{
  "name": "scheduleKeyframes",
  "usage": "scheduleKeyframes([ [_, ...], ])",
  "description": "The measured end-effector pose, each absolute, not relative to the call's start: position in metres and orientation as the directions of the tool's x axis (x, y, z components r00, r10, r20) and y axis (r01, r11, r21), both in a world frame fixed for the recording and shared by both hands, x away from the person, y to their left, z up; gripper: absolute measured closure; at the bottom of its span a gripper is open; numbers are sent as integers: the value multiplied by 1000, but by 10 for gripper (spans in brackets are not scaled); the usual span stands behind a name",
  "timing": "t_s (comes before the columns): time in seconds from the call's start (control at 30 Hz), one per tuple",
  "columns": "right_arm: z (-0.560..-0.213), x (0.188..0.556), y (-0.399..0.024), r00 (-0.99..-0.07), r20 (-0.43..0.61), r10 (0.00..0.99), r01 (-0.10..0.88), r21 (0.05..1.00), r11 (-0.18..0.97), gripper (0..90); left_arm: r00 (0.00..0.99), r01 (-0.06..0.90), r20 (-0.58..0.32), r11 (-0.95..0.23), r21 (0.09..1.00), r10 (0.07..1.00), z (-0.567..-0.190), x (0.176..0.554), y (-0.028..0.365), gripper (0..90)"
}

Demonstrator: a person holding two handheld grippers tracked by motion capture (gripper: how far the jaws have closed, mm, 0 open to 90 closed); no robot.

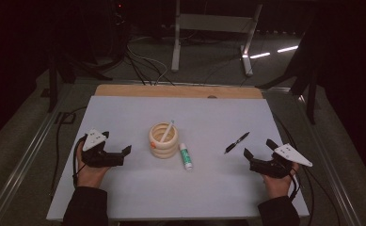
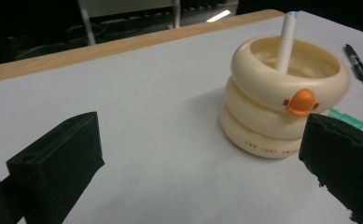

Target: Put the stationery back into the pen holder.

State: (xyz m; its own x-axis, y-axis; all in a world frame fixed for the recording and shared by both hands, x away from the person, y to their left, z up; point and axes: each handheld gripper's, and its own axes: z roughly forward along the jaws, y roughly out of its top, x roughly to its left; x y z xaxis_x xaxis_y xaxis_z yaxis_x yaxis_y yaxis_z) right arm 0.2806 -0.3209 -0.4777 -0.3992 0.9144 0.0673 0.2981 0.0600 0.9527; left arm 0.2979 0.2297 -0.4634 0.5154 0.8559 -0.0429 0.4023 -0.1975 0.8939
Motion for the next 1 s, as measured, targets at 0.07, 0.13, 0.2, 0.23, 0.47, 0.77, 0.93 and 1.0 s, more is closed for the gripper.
scheduleKeyframes([
  [0.07, -478, 281, -321, -399, 67, 915, 299, 952, 60, 1, 509, 405, -46, -192, 894, 860, -464, 297, 233, 0],
  [0.13, -478, 281, -321, -400, 65, 914, 299, 952, 63, 1, 503, 398, -58, -171, 901, 862, -464, 295, 236, 0],
  [0.2, -478, 280, -321, -400, 63, 914, 298, 952, 65, 1, 499, 396, -56, -170, 902, 865, -464, 293, 237, 0],
  [0.23, -477, 280, -321, -399, 64, 915, 298, 952, 64, 1, 493, 396, -54, -169, 903, 868, -465, 291, 238, 0],
  [0.47, -478, 281, -321, -395, 66, 916, 311, 948, 66, 1, 475, 382, -57, -147, 912, 878, -467, 286, 245, 1],
  [0.77, -478, 280, -321, -378, 82, 922, 359, 931, 64, 1, 444, 364, -45, -134, 922, 895, -467, 279, 248, 1],
  [0.93, -474, 283, -320, -361, 88, 928, 405, 911, 71, 0, 428, 360, -48, -122, 925, 903, -467, 277, 249, 0],
  [1.0, -472, 285, -320, -362, 82, 929, 416, 906, 82, 0, 428, 361, -49, -120, 925, 903, -467, 277, 249, 1],
])
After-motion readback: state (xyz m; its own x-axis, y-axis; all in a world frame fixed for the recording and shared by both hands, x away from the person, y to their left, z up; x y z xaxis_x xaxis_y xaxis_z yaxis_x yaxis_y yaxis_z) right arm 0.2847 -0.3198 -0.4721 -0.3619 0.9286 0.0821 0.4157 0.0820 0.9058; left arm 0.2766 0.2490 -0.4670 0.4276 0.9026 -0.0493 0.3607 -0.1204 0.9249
